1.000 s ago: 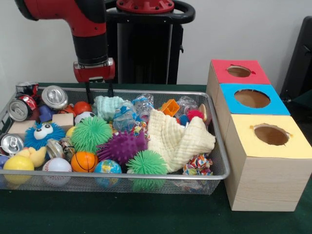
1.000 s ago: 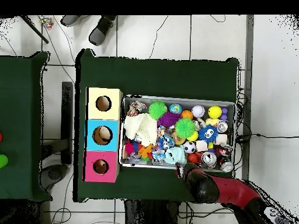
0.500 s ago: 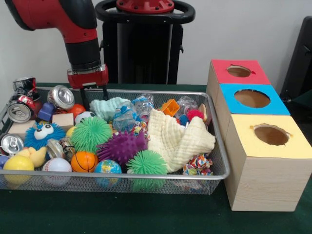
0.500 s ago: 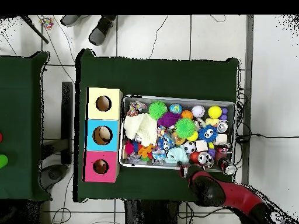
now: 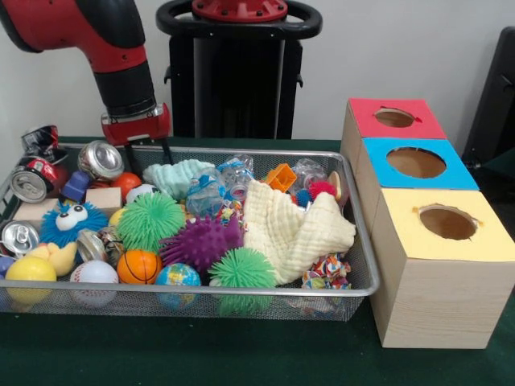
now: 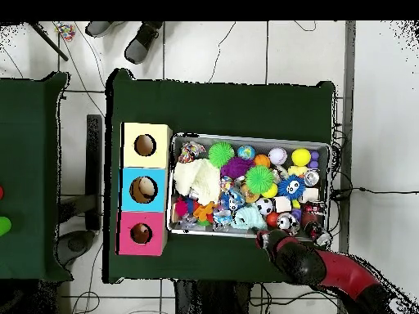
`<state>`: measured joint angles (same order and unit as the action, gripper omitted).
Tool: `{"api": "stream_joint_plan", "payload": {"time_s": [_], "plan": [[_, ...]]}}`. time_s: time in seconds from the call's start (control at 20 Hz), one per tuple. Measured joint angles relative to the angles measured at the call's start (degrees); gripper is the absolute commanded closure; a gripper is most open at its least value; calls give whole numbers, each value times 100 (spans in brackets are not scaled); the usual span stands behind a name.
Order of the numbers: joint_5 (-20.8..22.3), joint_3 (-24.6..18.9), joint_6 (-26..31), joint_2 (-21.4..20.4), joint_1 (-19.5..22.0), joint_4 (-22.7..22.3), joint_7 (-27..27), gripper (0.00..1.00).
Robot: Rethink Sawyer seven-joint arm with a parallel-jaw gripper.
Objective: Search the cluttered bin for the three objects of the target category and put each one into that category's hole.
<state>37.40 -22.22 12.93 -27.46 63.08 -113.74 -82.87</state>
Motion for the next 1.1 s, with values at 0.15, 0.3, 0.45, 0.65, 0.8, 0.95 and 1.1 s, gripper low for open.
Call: {"api": "stream_joint_plan", "payload": {"time_s": [0.15, 0.3, 0.45, 0.65, 0.8, 0.95, 1.1], "plan": [[4, -98, 254, 3, 37, 65, 0, 0], [2, -166, 496, 2, 49, 138, 0, 0], [2, -188, 587, -1, 48, 166, 0, 0], [12, -186, 667, -97, -4, 163, 0, 0], [8, -179, 766, -308, -103, 113, 1, 0], [-88, -152, 855, -730, -326, -26, 1, 0], [-310, -145, 887, -1248, -580, -248, 1, 0]]}}
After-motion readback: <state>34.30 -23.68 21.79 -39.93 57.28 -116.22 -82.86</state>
